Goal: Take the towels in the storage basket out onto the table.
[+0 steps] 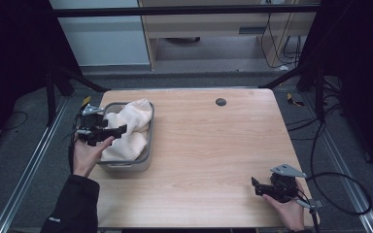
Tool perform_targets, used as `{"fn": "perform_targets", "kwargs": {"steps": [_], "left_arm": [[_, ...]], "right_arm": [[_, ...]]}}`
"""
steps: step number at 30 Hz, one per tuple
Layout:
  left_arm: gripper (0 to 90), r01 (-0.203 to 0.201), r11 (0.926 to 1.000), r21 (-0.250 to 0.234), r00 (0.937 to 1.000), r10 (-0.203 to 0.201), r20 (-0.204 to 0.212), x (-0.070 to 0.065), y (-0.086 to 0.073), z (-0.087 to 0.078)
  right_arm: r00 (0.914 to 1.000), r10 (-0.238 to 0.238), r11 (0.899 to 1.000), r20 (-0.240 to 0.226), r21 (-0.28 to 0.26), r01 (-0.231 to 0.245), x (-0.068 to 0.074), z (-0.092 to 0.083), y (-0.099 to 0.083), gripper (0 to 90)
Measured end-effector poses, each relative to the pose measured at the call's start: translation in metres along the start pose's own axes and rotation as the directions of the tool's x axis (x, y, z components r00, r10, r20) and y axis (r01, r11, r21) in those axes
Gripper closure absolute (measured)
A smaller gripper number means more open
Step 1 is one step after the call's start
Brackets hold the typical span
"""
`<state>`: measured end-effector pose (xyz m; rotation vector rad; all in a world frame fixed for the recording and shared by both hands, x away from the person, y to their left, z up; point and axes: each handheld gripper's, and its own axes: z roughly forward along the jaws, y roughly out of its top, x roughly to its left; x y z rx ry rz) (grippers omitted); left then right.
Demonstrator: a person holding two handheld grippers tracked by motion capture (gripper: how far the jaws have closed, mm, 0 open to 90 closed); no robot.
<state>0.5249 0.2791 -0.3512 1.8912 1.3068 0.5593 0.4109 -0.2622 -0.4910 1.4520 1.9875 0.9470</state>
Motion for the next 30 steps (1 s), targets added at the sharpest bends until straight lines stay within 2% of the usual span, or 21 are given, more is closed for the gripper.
{"fn": "perform_targets", "kwargs": {"steps": [13,18,30], "left_arm": [[20.7,-0.007,0.9962,0.087,0.9999,0.008,-0.011,0.006,0.005,0.018],[20.2,-0.019,0.9921,0.124,0.9998,0.02,-0.007,0.006,0.008,0.026],[19.6,-0.009,0.9803,0.197,0.9999,0.011,-0.011,0.012,0.007,0.041]], "right_arm": [[1.0,0.002,1.0,-0.005,0.008,-0.002,0.0,0.0,0.001,10.8],[1.0,-0.001,1.0,-0.008,0.012,0.001,0.0,0.001,0.001,10.7],[0.9999,-0.007,1.0,-0.01,0.017,0.007,0.0,0.002,0.001,10.6]]}}
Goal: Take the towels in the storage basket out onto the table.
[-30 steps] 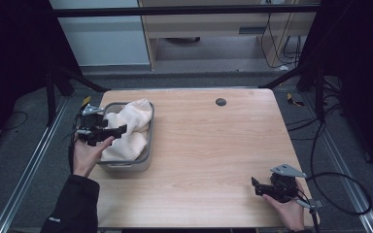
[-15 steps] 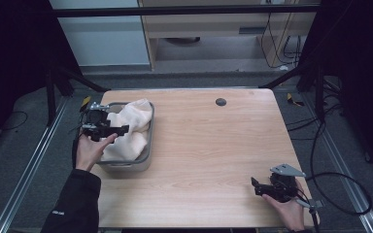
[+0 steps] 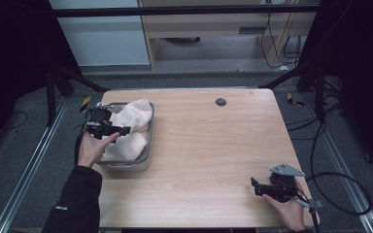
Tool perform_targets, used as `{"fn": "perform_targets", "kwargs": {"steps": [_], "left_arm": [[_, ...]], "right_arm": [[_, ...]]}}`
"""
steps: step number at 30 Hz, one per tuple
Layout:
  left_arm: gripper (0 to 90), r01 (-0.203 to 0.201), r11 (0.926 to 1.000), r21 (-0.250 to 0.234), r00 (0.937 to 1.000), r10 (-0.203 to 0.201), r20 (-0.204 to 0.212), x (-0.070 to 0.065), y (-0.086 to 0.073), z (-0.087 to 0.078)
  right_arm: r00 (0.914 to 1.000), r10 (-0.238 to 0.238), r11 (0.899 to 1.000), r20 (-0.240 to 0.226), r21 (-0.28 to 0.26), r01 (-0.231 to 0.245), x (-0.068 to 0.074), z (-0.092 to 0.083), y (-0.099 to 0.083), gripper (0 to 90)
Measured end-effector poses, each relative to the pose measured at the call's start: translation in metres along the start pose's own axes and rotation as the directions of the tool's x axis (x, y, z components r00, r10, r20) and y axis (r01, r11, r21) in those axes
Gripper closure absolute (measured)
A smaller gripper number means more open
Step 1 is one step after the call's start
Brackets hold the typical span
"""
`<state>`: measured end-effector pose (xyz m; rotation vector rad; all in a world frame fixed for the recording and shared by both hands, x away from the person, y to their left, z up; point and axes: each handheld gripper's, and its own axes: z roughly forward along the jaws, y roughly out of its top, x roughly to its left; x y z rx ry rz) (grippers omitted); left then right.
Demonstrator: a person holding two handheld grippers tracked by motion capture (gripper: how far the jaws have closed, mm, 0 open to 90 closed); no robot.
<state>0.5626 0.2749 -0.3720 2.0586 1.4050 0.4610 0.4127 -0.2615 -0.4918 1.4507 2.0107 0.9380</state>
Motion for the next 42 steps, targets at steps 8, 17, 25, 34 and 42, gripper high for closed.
{"fn": "perform_targets", "kwargs": {"steps": [8,17,25,34,42], "left_arm": [[19.0,-0.023,0.9968,0.077,0.9997,0.023,0.002,0.0,-0.001,0.012],[19.6,-0.018,0.9941,0.107,0.9998,0.018,-0.001,0.001,-0.006,0.023],[26.7,-0.03,0.988,0.151,0.9995,0.031,-0.001,0.002,-0.012,0.035],[35.2,-0.022,0.9795,0.2,0.9997,0.025,-0.009,0.003,-0.015,0.045],[53.0,-0.015,0.972,0.235,0.9995,0.021,-0.024,0.002,-0.017,0.049]], "right_arm": [[1.0,-0.004,1.0,-0.002,0.004,0.004,0.0,0.0,0.0,10.6],[1.0,-0.004,1.0,-0.006,0.01,0.004,0.0,0.001,0.0,10.6],[0.9999,-0.008,1.0,-0.008,0.019,0.008,0.0,0.002,0.0,10.2],[0.9999,-0.008,1.0,-0.007,0.017,0.008,0.0,0.002,0.0,10.2],[0.9999,-0.01,1.0,-0.007,0.015,0.01,-0.001,0.001,0.0,10.2]]}}
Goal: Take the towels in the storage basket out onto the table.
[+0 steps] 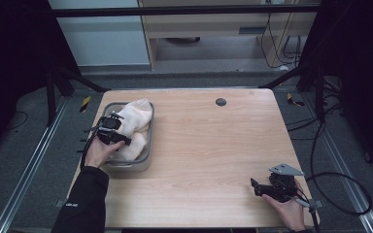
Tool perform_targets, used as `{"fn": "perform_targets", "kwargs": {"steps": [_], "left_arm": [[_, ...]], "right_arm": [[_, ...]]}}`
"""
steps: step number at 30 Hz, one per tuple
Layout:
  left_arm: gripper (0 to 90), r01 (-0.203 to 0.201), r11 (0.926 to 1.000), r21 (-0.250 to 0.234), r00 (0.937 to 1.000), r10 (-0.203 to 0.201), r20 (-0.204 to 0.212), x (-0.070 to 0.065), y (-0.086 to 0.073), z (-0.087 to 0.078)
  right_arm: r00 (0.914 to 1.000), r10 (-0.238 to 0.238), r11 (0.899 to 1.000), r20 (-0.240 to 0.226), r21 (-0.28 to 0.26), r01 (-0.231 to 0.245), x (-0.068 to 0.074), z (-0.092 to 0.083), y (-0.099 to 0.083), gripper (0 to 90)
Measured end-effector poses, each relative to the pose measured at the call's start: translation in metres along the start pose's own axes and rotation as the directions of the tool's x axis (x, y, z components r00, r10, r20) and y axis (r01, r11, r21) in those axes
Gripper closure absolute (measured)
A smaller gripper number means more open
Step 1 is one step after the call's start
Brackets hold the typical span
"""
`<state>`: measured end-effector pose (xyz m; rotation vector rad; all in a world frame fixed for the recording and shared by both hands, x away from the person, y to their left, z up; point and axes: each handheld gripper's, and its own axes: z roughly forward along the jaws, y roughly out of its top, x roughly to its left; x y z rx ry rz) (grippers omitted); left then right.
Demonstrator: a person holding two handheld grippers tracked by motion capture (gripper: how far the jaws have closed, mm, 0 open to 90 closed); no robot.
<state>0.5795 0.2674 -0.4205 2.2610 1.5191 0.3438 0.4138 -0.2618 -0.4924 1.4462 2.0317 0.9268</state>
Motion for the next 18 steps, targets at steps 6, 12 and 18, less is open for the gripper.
{"fn": "perform_targets", "kwargs": {"steps": [6,12,18], "left_arm": [[63.8,0.019,0.9998,0.003,0.9998,-0.019,0.003,0.002,-0.001,-0.002],[68.2,0.028,0.9994,-0.02,0.9996,-0.028,0.009,0.005,-0.001,-0.007],[69.4,0.038,0.998,-0.05,0.9992,-0.038,0.012,0.006,-0.002,-0.014]], "right_arm": [[1.0,0.004,1.0,-0.002,0.001,-0.004,0.0,0.0,0.0,10.2],[1.0,0.006,1.0,-0.001,0.0,-0.006,0.0,-0.001,0.0,10.2],[1.0,0.003,1.0,0.0,-0.003,-0.003,0.0,-0.001,0.0,10.2]]}}
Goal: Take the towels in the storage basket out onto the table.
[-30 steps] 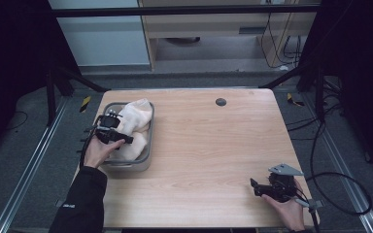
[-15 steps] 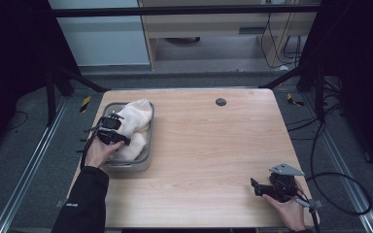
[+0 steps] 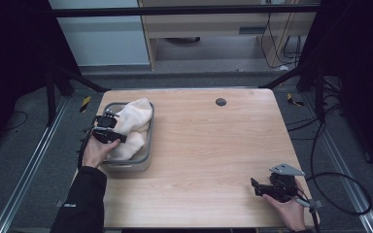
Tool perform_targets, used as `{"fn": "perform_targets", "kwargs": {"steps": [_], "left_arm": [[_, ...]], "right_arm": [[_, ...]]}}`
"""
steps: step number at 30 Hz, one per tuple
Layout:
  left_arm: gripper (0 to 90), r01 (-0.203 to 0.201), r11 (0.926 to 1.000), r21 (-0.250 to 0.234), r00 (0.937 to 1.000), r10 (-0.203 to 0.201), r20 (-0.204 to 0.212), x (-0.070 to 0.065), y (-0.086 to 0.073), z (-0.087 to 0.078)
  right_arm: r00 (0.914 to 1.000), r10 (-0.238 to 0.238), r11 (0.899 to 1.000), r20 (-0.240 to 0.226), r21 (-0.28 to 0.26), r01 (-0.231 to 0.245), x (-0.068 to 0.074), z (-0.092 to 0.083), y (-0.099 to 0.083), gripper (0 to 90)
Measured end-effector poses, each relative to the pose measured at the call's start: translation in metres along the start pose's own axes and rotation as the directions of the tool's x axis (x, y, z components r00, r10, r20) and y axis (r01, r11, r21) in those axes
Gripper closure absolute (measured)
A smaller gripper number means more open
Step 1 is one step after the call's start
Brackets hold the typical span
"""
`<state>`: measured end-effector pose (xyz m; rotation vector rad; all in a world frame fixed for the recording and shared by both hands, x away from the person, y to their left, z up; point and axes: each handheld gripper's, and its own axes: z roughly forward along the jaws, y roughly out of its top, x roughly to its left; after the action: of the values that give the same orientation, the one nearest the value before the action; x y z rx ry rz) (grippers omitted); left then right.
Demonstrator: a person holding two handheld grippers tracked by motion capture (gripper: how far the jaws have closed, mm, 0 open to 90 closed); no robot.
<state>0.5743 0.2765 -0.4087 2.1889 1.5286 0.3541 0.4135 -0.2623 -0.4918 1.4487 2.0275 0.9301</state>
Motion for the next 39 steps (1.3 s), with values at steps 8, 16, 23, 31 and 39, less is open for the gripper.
{"fn": "perform_targets", "kwargs": {"steps": [8,16,23,31,39], "left_arm": [[70.3,-0.007,0.9976,-0.069,0.9999,0.006,-0.016,0.0,0.002,-0.025],[70.6,-0.013,0.9919,-0.127,0.9997,0.01,-0.021,-0.002,0.005,-0.045],[70.8,-0.03,0.9822,-0.185,0.9994,0.027,-0.019,-0.009,0.009,-0.068],[70.9,-0.047,0.9758,-0.214,0.9989,0.044,-0.019,-0.015,0.016,-0.083],[70.9,-0.076,0.9689,-0.236,0.9971,0.075,-0.012,-0.024,0.023,-0.099]], "right_arm": [[1.0,0.0,1.0,-0.001,-0.001,0.0,0.0,0.0,0.0,10.2],[1.0,0.003,1.0,0.001,0.0,-0.003,0.0,0.0,0.0,10.2],[1.0,0.002,1.0,0.002,0.001,-0.002,0.001,0.0,0.0,10.2],[1.0,0.003,1.0,0.0,-0.001,-0.003,0.0,0.0,0.0,10.2],[1.0,0.001,1.0,-0.001,-0.002,-0.001,0.0,0.0,0.001,10.2]]}}
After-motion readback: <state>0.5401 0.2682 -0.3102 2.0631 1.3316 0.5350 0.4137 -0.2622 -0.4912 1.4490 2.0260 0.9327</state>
